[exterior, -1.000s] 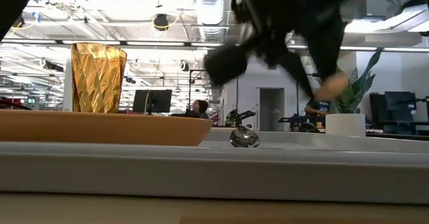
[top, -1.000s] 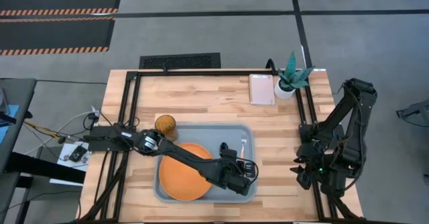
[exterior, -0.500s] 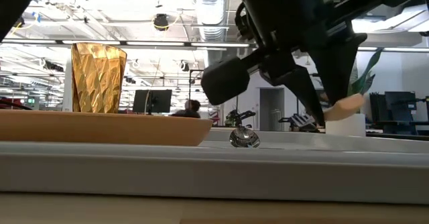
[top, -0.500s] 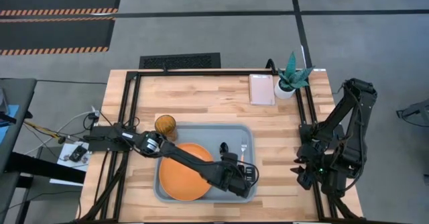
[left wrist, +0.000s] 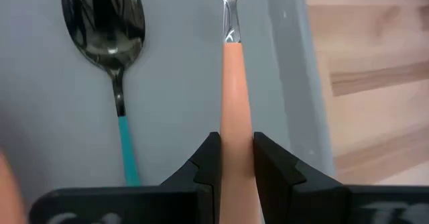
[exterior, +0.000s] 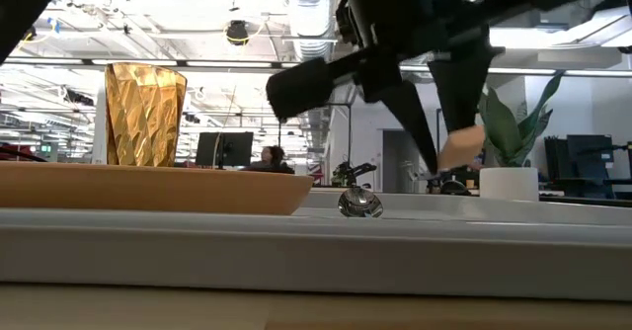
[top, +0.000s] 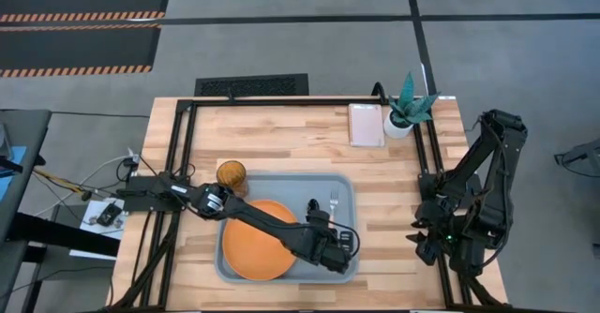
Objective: Pick and place plate/cup/fork/spoon on tray
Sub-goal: Put the yellow fork on the gray tray to the right of the blue spoon
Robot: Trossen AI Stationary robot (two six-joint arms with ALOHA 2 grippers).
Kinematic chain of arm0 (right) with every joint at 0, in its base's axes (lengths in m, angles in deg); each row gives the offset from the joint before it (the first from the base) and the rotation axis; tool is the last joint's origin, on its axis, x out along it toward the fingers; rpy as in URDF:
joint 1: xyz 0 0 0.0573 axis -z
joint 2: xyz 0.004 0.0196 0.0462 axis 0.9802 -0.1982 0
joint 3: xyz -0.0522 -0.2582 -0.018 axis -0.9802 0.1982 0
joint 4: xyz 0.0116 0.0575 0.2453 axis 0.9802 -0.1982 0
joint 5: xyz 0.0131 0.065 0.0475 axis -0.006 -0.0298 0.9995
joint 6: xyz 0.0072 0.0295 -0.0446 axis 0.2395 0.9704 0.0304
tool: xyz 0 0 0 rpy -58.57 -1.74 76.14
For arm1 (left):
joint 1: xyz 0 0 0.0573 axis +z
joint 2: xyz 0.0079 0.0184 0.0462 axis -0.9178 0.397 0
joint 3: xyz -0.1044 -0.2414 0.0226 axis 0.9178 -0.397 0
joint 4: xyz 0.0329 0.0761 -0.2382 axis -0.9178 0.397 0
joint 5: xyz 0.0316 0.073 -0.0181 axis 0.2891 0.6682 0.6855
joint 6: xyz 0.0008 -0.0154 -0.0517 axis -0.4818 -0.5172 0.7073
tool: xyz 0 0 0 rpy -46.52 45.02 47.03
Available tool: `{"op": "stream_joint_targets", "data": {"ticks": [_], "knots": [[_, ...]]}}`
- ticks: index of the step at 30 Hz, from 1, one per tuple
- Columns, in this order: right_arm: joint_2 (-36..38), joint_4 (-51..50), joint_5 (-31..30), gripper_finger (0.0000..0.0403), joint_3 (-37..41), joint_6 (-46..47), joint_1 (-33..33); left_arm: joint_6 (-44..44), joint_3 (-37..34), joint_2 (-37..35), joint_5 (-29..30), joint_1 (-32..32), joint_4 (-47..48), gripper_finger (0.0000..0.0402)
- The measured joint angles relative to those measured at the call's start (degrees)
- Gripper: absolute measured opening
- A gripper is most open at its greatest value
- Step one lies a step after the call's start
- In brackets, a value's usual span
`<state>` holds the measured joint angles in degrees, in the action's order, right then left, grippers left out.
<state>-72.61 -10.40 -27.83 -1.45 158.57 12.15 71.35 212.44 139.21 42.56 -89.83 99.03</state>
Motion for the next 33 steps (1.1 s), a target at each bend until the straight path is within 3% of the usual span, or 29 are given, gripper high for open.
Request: {"op": "stream_joint_targets", "data": {"ticks": [33], "knots": [[0.0, -1.7, 0.0, 0.0214, 0.0, -1.0, 0.0, 4.7, -0.1, 3.1, -4.2, -0.3, -1.6, 0.0043]]}}
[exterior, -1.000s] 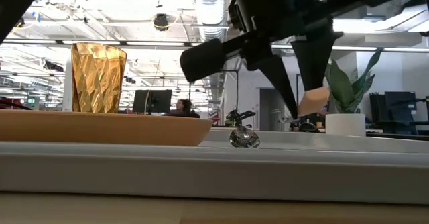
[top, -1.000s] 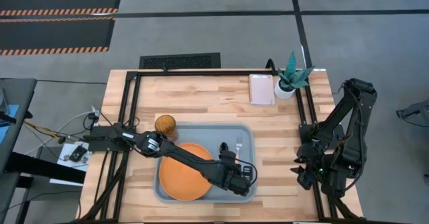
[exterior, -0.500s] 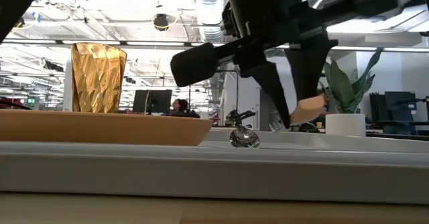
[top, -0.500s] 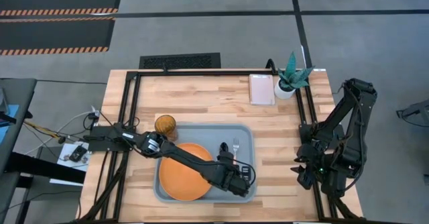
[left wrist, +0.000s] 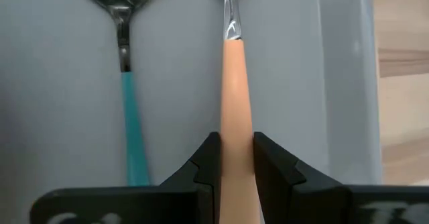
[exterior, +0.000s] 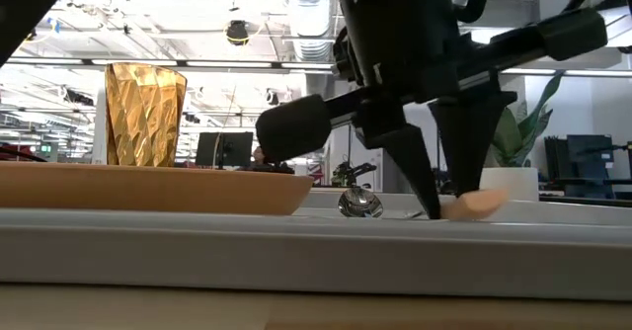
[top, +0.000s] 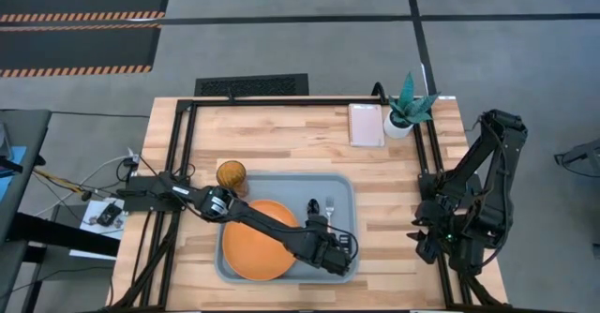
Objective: Pick and place plate/cup/fork/spoon on tray
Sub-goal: Put the yellow fork on the gray tray to the right of the blue spoon, then return to Home Position
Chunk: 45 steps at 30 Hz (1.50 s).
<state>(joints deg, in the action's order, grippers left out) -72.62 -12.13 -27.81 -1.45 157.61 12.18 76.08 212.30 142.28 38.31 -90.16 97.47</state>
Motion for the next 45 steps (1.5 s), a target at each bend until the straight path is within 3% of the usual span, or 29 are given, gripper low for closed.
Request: {"op": "stream_joint_targets", "data": {"ticks": [12, 24, 29, 33, 38, 42, 45], "knots": [[0.0, -0.2, 0.0, 0.0214, 0.0, 0.0, 0.0, 0.1, 0.0, 0.0, -2.8, 0.0, 0.1, 0.0079], [0.0, -0.1, 0.1, 0.0214, 0.0, 0.0, 0.0, -0.6, 0.0, 0.0, -2.3, 0.0, -0.1, 0.0086], [0.1, 0.0, -0.1, 0.0214, 0.0, 0.0, 0.0, -3.0, 1.0, -1.2, -1.3, -0.1, 0.6, 0.0087], [0.4, 0.0, -1.2, 0.0214, 0.0, -0.7, 0.1, -6.9, 1.7, -4.3, 2.9, -0.5, 0.4, 0.0087], [3.2, -0.4, -10.4, 0.0214, -2.2, -7.3, 0.9, -14.7, 1.9, -11.5, 8.1, -1.5, -0.1, 0.0087], [7.9, -2.0, -26.0, 0.0214, -7.2, -17.1, 2.9, -33.4, 2.0, -20.2, 17.2, -2.9, -2.8, 0.0087], [11.8, -1.0, -37.9, 0.0214, -12.6, -30.3, 3.9, -49.1, 2.0, -27.4, 23.6, -4.0, -4.0, 0.0087]]}}
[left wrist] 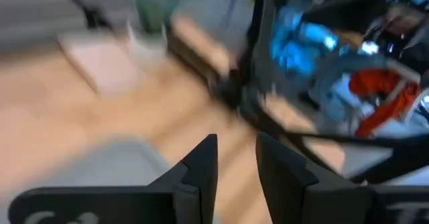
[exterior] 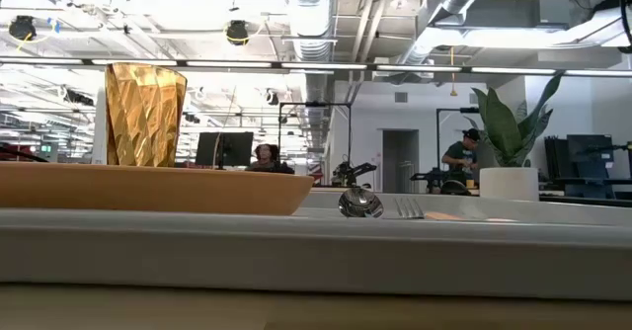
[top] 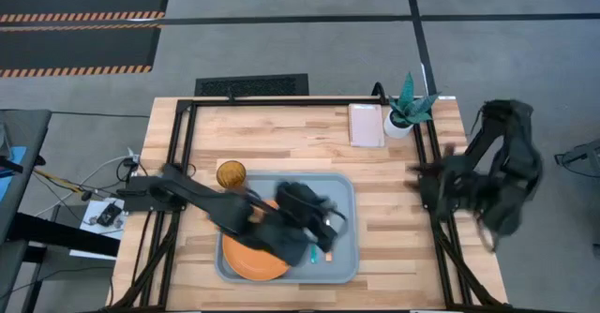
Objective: Pick and place plate/cup/fork/spoon on tray
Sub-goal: Return to Home Position
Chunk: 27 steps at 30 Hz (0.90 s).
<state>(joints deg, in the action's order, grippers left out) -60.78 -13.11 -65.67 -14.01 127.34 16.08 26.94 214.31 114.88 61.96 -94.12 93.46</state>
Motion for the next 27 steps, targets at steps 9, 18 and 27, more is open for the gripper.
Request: {"op": "stream_joint_targets", "data": {"ticks": [9, 18, 27], "knots": [[8.8, 3.3, -21.2, 0.0214, -12.6, -32.4, 0.4, -16.5, 0.0, -22.5, 13.3, -1.4, 17.3, 0.0076], [23.6, -5.4, -21.7, 0.0214, -8.5, -23.8, -3.6, -13.3, -7.7, -43.5, 16.3, -4.1, 34.3, 0.003], [32.9, -5.3, -21.9, 0.0214, 1.8, -18.1, -6.8, -2.6, -41.4, -72.6, 19.7, -7.1, 32.5, 0.0005]]}}
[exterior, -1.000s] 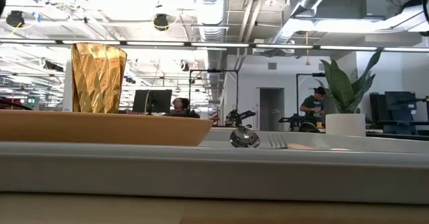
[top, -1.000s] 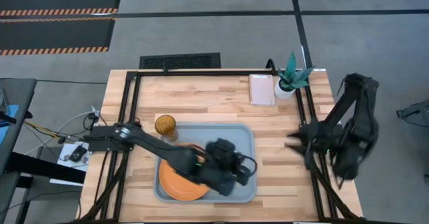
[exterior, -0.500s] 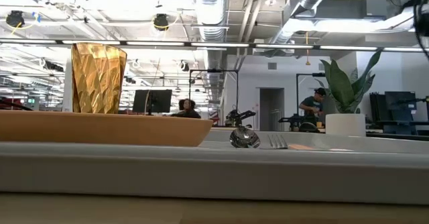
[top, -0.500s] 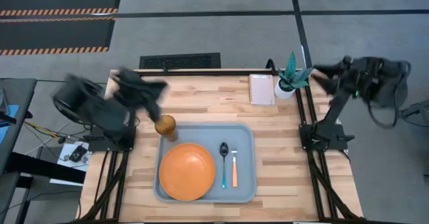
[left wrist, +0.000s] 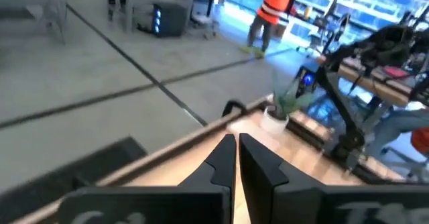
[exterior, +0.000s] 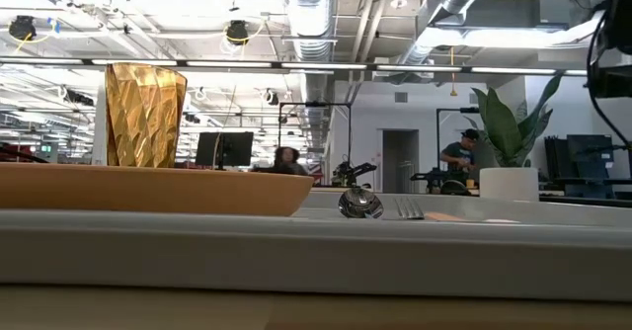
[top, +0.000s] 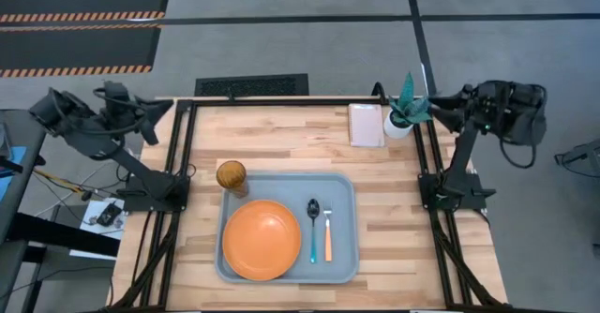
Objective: Pick and place plate/cup/fork/spoon on tray
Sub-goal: Return to Home Position
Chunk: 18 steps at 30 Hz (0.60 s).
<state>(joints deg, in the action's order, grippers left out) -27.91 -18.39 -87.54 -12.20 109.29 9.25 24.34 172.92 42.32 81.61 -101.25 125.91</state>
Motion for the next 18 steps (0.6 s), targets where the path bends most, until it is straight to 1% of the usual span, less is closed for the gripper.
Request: {"op": "stream_joint_targets", "data": {"ticks": [4, 8, 12, 14, 16, 18], "knots": [[1.1, 0.0, 0.1, 0.0214, 4.7, 5.0, 0.6, 2.1, -15.2, -12.3, -2.8, -0.7, -3.7, 0.0005], [2.6, -0.2, -0.1, 0.0214, 8.7, 11.2, 1.6, 4.7, -27.9, -21.9, -3.2, -0.8, -6.2, 0.0004], [3.2, -0.2, 0.0, 0.0214, 12.6, 16.3, 1.7, 10.4, -37.1, -29.7, -2.9, -0.7, -7.3, 0.0004], [3.2, -0.4, 0.1, 0.0214, 15.1, 19.5, 2.1, 11.5, -41.4, -32.9, -3.6, -0.8, -9.1, 0.0004], [3.2, -1.0, 0.0, 0.0214, 17.7, 23.8, 3.0, 12.2, -45.4, -36.4, -4.5, -0.8, -10.8, 0.0004], [3.2, -3.4, 0.1, 0.0214, 20.7, 30.0, 4.4, 12.5, -48.9, -39.7, -5.5, -0.8, -13.5, 0.0004]]}}
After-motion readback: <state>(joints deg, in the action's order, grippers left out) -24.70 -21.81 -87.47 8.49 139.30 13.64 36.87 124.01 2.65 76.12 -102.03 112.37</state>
